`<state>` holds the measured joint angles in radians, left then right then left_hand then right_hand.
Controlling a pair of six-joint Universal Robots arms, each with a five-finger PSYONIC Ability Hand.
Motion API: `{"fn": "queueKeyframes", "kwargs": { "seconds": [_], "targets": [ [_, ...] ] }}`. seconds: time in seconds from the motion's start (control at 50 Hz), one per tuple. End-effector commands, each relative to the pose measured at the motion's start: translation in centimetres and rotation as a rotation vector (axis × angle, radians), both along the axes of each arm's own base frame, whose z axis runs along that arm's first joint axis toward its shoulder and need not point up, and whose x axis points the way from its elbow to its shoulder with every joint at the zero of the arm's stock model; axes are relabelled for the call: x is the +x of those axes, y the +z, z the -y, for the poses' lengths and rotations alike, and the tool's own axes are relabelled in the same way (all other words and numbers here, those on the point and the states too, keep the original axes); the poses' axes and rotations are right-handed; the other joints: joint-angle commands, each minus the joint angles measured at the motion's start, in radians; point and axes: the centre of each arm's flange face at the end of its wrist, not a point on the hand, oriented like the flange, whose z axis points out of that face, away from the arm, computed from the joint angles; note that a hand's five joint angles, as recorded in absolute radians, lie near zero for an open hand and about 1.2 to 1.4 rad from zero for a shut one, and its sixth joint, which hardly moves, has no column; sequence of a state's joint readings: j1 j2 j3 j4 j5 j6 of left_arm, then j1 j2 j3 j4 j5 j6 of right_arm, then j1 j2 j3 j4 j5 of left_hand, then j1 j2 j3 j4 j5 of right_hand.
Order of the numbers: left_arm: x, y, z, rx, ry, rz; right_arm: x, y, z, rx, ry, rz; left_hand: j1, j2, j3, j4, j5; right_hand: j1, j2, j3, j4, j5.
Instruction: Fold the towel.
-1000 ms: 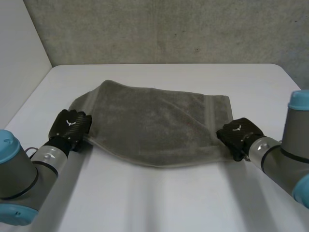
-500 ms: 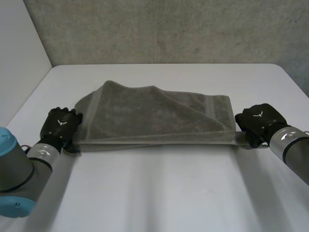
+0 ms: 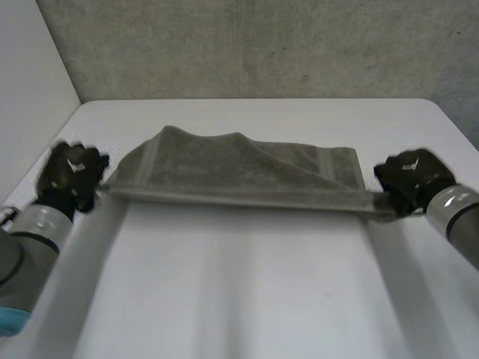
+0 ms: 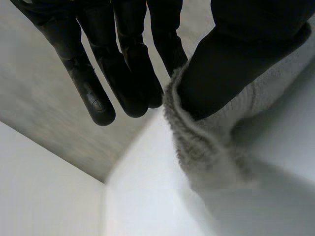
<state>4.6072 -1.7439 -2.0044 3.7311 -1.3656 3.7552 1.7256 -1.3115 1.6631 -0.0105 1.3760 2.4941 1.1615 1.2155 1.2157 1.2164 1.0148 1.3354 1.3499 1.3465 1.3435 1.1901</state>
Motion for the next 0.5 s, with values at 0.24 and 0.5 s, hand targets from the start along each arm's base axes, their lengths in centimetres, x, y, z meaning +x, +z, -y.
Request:
{"fn": "queueKeyframes", "kwargs": {
  "seconds": [0.24,0.5],
  "targets": [
    [0.1,13.2,-5.4,-0.174,-0.043,-0.141,-1.6,16.4,-3.4,-0.192,0.02,-0.009,0.235,0.181,0.181,0.18,0.207,0.061,0.046,0.05,0.053,0.032],
    [-0.4,3.3,-1.0,0.169,-0.042,0.011,-1.4,8.9,0.4,0.057,0.043,-0.217,0.235,0.181,0.181,0.18,0.207,0.061,0.046,0.05,0.053,0.032]
  ]
}}
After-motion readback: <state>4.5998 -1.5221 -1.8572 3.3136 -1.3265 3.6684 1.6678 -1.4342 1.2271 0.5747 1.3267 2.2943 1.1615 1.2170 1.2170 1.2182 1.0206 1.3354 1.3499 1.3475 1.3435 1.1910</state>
